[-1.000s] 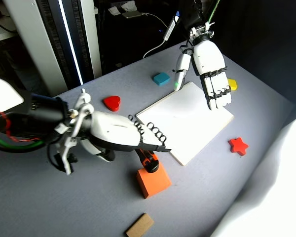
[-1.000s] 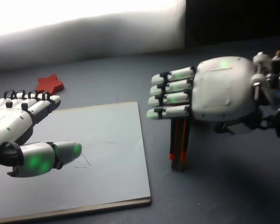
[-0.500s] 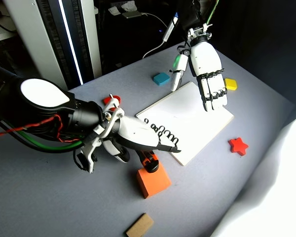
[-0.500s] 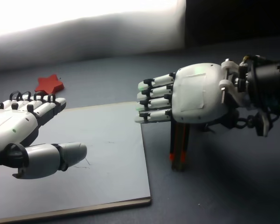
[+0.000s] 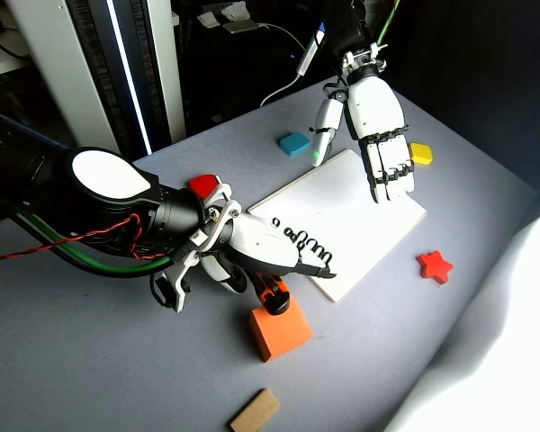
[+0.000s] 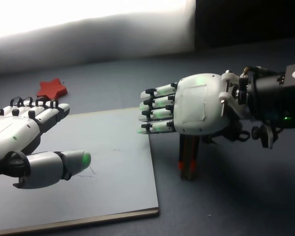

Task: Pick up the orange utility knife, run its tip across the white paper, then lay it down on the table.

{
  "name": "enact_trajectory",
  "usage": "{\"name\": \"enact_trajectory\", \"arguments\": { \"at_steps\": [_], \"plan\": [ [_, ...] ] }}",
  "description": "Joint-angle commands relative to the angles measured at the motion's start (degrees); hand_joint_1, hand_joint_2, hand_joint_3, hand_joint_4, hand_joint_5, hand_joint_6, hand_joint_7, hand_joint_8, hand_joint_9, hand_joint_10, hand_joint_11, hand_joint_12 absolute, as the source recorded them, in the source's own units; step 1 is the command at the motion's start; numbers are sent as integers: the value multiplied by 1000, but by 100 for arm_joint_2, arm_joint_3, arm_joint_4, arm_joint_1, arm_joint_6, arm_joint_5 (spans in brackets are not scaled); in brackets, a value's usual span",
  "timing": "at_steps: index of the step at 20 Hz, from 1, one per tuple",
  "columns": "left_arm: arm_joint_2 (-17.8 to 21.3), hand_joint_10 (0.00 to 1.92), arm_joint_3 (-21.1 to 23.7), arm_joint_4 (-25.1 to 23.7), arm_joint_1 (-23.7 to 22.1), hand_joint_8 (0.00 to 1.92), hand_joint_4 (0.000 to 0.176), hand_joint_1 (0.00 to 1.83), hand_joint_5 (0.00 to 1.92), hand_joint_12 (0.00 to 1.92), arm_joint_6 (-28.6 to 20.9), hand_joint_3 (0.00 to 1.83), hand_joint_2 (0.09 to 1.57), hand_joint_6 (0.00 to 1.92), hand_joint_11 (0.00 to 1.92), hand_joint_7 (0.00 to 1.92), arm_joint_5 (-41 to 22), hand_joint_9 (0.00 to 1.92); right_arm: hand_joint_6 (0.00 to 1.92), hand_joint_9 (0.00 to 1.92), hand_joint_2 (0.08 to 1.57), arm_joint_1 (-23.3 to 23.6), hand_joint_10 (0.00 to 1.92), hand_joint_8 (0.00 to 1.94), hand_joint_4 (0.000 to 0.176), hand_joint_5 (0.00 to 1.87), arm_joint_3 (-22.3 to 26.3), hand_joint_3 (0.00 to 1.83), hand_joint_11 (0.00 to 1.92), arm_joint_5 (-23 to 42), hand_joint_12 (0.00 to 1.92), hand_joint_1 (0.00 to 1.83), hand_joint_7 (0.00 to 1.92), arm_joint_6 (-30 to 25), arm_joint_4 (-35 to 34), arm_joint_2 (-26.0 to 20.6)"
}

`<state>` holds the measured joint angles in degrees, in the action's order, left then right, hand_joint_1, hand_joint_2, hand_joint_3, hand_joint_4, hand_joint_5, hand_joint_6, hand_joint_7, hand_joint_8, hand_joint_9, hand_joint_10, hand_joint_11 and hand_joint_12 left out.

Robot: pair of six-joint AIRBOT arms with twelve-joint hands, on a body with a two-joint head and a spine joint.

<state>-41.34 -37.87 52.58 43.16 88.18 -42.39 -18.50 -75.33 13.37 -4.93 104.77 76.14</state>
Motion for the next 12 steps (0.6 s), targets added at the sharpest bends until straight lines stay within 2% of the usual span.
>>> {"name": "enact_trajectory", "arguments": {
  "at_steps": [1,9,10,12],
  "plan": [
    [8,0,-35,-196,-38,0,0,0,0,0,-30,4,1217,0,0,0,-502,0,0,0,1068,25,0,0,0,0,-23,9,0,-114,0,1140,0,15,-105,-4],
    [-62,0,-118,-191,-83,0,0,0,0,0,-9,0,1206,0,0,0,-511,0,5,6,1140,-58,3,6,0,12,-106,37,0,-220,0,1115,16,-3,-109,106],
    [-62,0,-119,-191,-78,0,0,0,0,0,-8,0,1206,0,0,0,-511,0,32,81,1142,-70,34,31,0,77,-107,36,8,-239,2,1095,82,-14,-110,116],
    [-63,0,-116,-191,-77,0,0,0,0,0,-8,0,1200,0,0,0,-511,0,35,272,1121,-85,60,27,0,273,-106,0,0,-266,619,1128,293,-12,-111,133]
  ]
}}
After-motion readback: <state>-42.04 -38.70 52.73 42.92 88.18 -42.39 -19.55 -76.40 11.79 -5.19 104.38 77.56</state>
